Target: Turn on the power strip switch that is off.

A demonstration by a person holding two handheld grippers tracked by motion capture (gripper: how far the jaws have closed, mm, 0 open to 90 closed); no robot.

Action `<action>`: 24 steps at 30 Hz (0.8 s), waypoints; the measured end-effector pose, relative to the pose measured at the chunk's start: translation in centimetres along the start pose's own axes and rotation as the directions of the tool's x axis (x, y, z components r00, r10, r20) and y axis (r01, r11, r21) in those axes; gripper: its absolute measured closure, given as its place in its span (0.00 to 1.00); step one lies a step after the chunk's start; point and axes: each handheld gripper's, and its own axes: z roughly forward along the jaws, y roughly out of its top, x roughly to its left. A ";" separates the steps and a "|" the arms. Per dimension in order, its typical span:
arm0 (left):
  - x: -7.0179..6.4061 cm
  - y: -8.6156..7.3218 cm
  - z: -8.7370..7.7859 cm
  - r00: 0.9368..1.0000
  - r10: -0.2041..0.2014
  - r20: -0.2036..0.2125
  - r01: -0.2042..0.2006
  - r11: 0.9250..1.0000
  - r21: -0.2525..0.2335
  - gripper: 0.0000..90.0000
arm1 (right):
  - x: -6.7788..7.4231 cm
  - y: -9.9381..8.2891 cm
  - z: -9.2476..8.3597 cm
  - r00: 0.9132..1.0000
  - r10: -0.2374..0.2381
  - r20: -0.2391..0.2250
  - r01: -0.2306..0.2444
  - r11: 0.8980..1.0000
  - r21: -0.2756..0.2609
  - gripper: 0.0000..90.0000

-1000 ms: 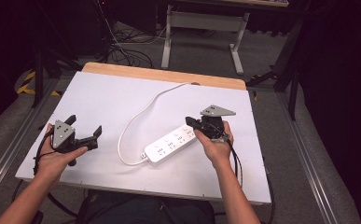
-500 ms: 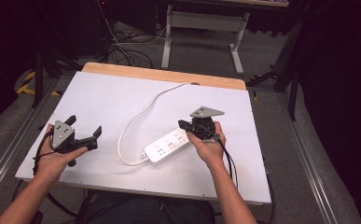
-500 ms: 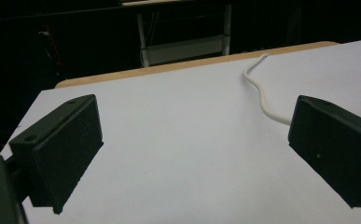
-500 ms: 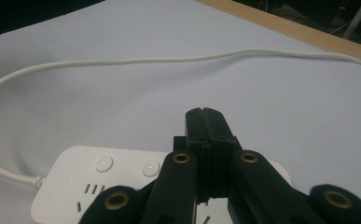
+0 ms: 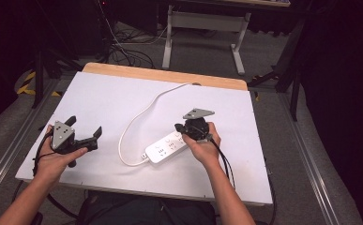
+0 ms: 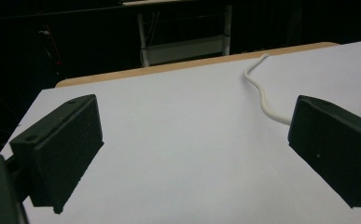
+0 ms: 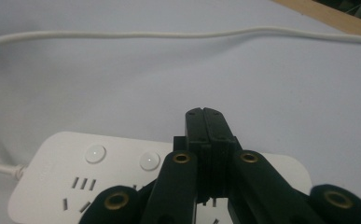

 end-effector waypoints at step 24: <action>0.1 -0.1 0.0 1.000 -0.006 0.000 0.006 1.000 0.005 0.04 | 0.2 -1.0 2.7 0.999 -0.029 0.031 0.024 0.990 0.142 1.00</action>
